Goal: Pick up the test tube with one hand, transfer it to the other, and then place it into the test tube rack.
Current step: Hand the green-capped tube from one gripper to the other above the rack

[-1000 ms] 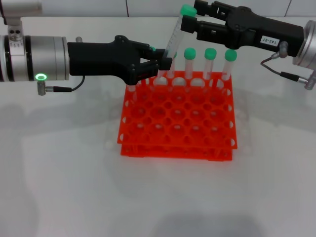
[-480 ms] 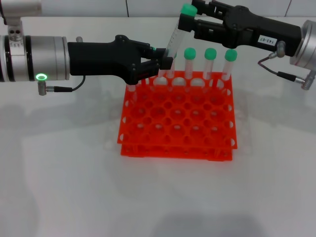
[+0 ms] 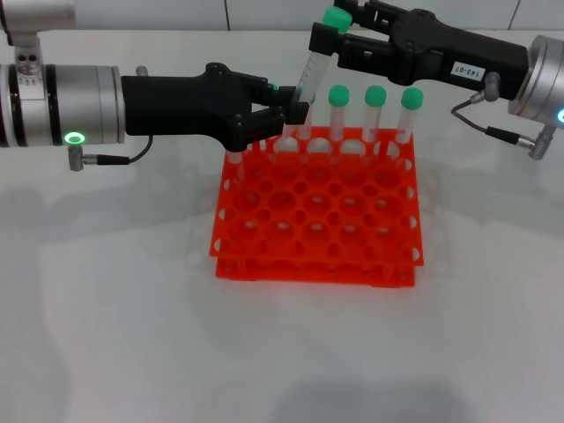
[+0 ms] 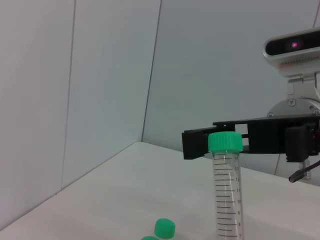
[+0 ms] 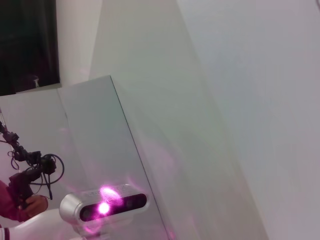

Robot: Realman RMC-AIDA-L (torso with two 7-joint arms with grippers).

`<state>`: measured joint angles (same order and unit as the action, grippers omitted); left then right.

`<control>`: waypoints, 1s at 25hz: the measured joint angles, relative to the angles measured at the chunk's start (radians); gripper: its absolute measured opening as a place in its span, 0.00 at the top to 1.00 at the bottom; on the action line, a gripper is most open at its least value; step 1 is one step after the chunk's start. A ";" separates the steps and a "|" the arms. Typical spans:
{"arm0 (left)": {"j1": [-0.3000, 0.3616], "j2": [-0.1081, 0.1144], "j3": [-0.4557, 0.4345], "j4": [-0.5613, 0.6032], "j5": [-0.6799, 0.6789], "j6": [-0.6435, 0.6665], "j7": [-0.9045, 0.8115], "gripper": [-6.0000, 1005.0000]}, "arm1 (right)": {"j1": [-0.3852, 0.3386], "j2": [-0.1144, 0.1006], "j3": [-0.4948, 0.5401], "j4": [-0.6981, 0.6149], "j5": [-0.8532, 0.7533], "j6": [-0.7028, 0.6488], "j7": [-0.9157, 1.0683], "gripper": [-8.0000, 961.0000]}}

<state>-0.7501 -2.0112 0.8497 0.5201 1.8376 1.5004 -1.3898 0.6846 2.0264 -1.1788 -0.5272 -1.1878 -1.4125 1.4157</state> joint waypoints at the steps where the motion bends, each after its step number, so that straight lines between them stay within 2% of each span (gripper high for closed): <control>1: 0.000 0.000 0.000 0.000 0.000 0.000 0.000 0.71 | 0.001 0.000 -0.001 0.000 0.000 0.003 0.000 0.18; 11: 0.000 0.000 -0.001 0.001 0.000 -0.002 0.007 0.71 | 0.007 0.001 -0.010 0.008 0.001 0.025 0.000 0.19; 22: -0.001 0.000 -0.002 -0.003 0.000 -0.002 0.008 0.70 | 0.013 0.002 -0.013 0.007 0.001 0.034 0.004 0.43; 25: -0.001 0.000 -0.001 -0.006 0.000 -0.002 0.009 0.70 | 0.015 0.002 -0.013 0.007 0.005 0.037 0.004 0.44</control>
<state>-0.7508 -2.0112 0.8483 0.5145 1.8377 1.4986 -1.3807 0.6999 2.0280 -1.1919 -0.5200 -1.1831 -1.3754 1.4195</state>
